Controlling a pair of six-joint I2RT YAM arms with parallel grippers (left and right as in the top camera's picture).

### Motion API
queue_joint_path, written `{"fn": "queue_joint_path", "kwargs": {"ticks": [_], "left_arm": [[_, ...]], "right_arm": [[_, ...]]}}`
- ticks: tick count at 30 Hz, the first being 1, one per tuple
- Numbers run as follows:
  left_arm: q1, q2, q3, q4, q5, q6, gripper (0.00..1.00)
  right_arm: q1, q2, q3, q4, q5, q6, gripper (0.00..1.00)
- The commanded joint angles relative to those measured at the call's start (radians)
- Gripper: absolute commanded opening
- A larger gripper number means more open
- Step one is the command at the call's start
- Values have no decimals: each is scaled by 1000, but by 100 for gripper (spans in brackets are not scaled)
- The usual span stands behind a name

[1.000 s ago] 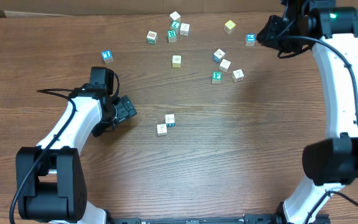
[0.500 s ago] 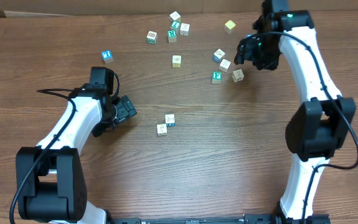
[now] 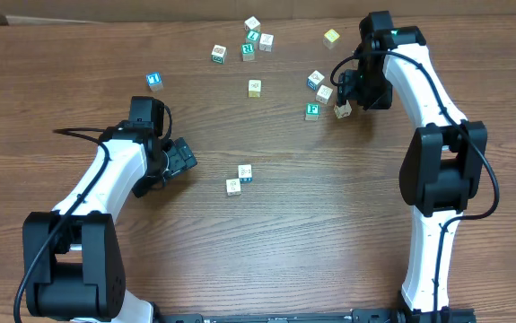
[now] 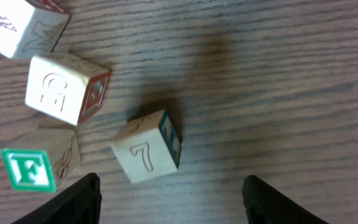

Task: Form a circle
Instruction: 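Lower the right gripper onto the block with 7 and grasp it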

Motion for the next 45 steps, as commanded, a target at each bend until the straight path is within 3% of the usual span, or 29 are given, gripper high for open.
{"fn": "queue_joint_path", "kwargs": {"ticks": [1,12,22,29,39,45], "left_arm": [[-1,8,15,-2,4,-18,100],[-1,8,15,-2,4,-18,100],[-1,8,15,-2,4,-18,100],[-1,8,15,-2,4,-18,100],[-1,8,15,-2,4,-18,100],[-1,8,15,-2,4,-18,100]], "right_arm": [[5,17,10,17,-7,-11,70],[21,27,10,40,-10,-36,60],[30,27,10,56,-9,-62,59],[29,27,9,61,-9,-62,52],[29,27,-96,148,-5,-62,52],[29,27,-96,136,14,-62,47]]}}
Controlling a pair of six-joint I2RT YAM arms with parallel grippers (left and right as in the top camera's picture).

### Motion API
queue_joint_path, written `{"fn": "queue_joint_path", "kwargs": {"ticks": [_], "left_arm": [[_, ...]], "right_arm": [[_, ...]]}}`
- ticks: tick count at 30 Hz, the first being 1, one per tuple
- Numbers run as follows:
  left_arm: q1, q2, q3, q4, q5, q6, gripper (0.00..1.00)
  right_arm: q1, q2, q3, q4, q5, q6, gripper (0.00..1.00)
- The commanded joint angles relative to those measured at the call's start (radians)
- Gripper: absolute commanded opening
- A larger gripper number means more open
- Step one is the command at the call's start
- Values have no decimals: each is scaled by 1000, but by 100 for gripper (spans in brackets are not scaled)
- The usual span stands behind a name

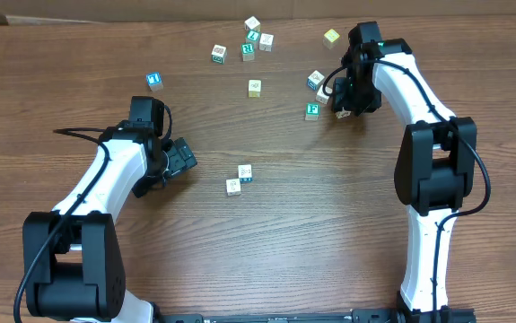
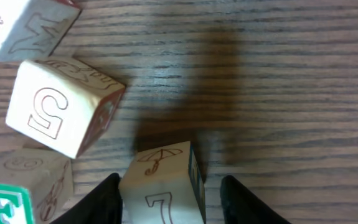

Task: Form a circle
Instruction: 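Lower the right gripper onto the block with 7 and grasp it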

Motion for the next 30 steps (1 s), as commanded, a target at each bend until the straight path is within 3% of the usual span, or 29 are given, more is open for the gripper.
{"fn": "queue_joint_path", "kwargs": {"ticks": [1,13,16,20,30], "left_arm": [[-1,8,15,-2,4,-18,100],[-1,8,15,-2,4,-18,100],[-1,8,15,-2,4,-18,100],[-1,8,15,-2,4,-18,100],[-1,8,15,-2,4,-18,100]], "right_arm": [[3,10,0,-11,23,-5,47],[3,1,16,-9,25,-5,50],[3,0,16,-5,25,-5,41],[3,-3,16,-11,25,-4,22],[3,-152,16,-75,25,3,20]]}}
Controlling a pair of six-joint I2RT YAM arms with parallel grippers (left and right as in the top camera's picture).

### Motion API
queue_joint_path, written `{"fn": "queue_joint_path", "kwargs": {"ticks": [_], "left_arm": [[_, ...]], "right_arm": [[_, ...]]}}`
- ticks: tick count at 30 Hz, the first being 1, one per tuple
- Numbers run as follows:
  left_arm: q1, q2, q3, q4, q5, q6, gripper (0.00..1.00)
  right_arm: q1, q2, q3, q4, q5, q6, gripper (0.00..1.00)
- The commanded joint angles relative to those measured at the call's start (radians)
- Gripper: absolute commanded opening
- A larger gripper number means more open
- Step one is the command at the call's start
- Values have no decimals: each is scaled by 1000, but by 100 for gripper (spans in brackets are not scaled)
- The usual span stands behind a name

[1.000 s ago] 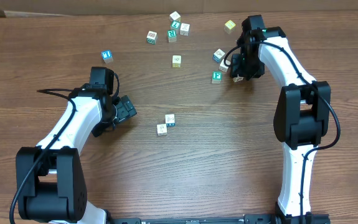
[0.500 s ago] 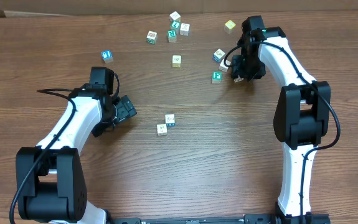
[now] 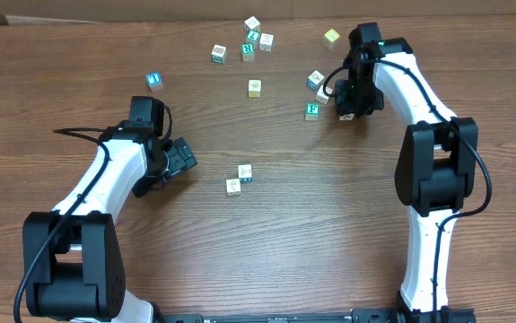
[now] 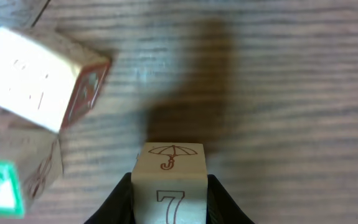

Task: Form a circle
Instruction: 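Lower the right gripper onto the block with 7 and grasp it, then carry the 7 block toward the placed blocks with the right gripper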

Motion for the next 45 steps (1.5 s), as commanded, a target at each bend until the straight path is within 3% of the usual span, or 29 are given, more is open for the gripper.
{"fn": "queue_joint_path", "kwargs": {"ticks": [1,11,19,32,37,45], "left_arm": [[-1,8,15,-2,4,-18,100],[-1,8,15,-2,4,-18,100],[-1,8,15,-2,4,-18,100],[-1,8,15,-2,4,-18,100],[-1,8,15,-2,4,-18,100],[-1,8,15,-2,4,-18,100]], "right_arm": [[3,-158,14,-25,3,8,20],[3,-462,14,-218,-82,95,18],[31,-494,-37,-352,-137,169,18],[317,-493,-500,-67,-139,369,19],[411,-493,-602,27,-94,476,19],[481,-493,-669,89,-79,503,19]]}}
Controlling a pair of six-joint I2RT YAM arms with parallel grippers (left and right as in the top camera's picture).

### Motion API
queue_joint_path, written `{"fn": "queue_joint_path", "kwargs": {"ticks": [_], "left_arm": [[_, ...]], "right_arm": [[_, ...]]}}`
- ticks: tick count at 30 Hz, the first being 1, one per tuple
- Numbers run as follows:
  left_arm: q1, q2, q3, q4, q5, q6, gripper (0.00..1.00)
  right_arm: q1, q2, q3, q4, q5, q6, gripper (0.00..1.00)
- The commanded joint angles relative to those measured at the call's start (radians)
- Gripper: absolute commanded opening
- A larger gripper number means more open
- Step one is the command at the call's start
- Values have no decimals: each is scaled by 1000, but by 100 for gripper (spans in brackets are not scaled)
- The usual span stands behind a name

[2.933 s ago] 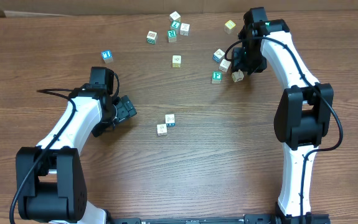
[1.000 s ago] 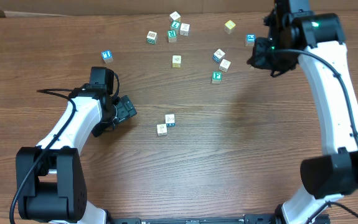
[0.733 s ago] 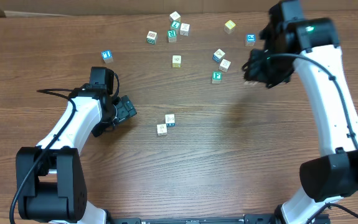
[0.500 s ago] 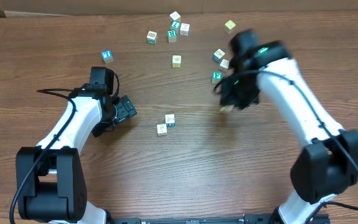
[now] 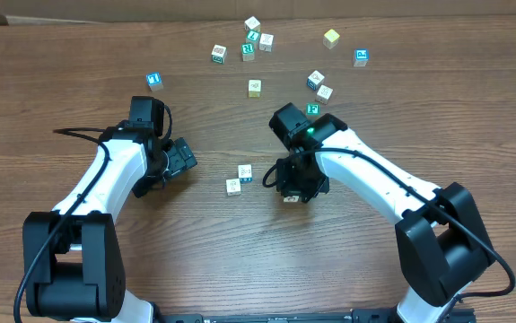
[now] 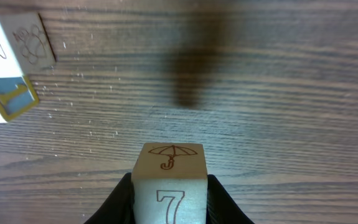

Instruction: Form a circle

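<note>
The wooden block with a 7 and an umbrella (image 6: 169,180) sits between the fingers of my right gripper (image 5: 292,191), which is shut on it just above the table's middle. A pair of blocks (image 5: 239,178) lies close to its left; in the right wrist view that same pair (image 6: 7,68) shows at the left edge. My left gripper (image 5: 181,157) rests at the left of the table, away from any block; its jaws cannot be made out.
Several loose blocks are scattered along the back: a group (image 5: 250,40) at the back middle, a blue one (image 5: 153,81) at the left, a lone one (image 5: 254,87), and others (image 5: 319,90) at the back right.
My right gripper, shut on the 7 block, has moved from the back-right cluster to the table's middle, right of the pair of blocks. The left arm has not moved.
My right gripper hung open over the 7 block in the back-right cluster. Then its fingers stood on either side of the block, and then they were shut on it. Now the block is held near the pair in the middle.
</note>
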Motion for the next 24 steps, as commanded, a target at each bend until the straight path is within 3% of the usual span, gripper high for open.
{"fn": "queue_joint_path", "kwargs": {"ticks": [1,20,24], "left_arm": [[-1,8,15,-2,5,-18,100],[-1,8,15,-2,5,-18,100],[-1,8,15,-2,5,-18,100]], "right_arm": [[13,-5,-18,14,24,35,19],[12,-5,-138,112,61,55,22],[13,-5,-138,109,60,56,29]]}}
